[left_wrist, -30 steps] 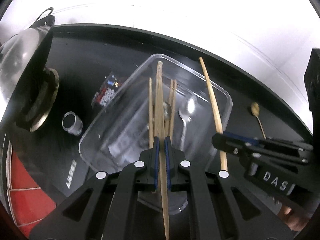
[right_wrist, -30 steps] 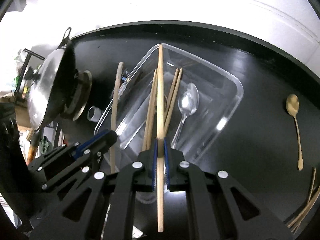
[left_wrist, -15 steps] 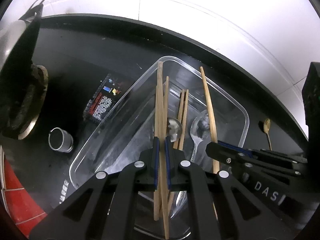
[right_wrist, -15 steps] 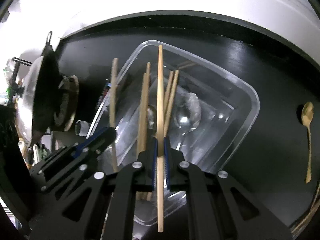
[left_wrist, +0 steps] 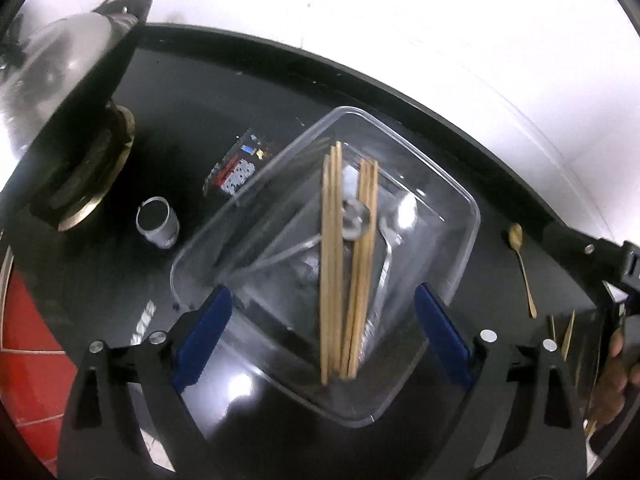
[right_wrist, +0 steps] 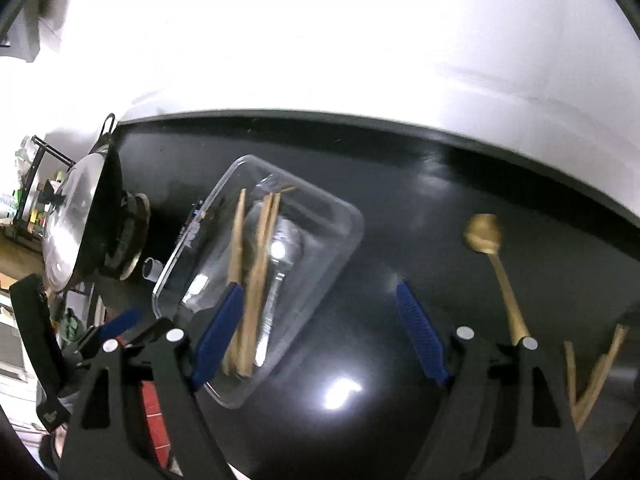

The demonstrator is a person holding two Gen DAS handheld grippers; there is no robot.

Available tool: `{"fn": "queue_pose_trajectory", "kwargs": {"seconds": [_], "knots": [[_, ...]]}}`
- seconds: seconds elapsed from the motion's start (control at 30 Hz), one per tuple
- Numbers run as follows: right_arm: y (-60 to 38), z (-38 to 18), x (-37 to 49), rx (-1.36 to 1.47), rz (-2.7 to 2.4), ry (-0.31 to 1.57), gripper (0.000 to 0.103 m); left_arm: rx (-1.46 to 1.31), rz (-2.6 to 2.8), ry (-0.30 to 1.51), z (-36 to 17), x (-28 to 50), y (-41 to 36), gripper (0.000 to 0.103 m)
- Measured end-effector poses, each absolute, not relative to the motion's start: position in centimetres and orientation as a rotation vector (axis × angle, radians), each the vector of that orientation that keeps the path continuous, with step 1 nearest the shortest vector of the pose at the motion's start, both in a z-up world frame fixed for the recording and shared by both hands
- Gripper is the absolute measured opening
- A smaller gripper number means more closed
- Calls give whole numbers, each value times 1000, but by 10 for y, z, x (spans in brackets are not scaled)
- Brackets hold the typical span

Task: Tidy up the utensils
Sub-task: 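Move both open tools back to the chopstick pile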

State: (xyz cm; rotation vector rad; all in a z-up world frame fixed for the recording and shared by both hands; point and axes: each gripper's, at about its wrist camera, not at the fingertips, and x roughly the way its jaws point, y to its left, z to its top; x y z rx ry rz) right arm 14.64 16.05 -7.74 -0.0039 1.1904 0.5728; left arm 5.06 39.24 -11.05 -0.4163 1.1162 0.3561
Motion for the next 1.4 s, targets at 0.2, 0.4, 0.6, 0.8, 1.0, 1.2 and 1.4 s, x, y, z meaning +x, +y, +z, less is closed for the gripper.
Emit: {"fn": "queue_pose_trajectory", "kwargs": {"seconds": [0.2, 0.4, 0.6, 0.8, 1.0, 1.2, 1.4], "knots": [[51, -65, 111, -54, 442, 1115, 76, -348, 273, 1146, -112, 39, 317, 90], [-67, -78, 77, -37, 322, 1146, 76, -247, 116, 1205, -127, 47, 206, 90], [-161, -93, 37, -27, 247, 1178, 75, -150, -21, 1235, -138, 47, 98, 90], [-205, -106, 18, -8, 229, 1204, 74, -61, -119, 1270, -154, 46, 30, 90], [-218, -125, 20, 12, 230, 1235, 72, 25, -163, 1301, -172, 52, 3, 90], [-208, -148, 43, 4, 222, 1265, 70, 158, -232, 1309, -190, 83, -8, 90], [-200, -167, 65, 9, 213, 1313, 70, 223, -316, 1321, -209, 116, -22, 90]]}}
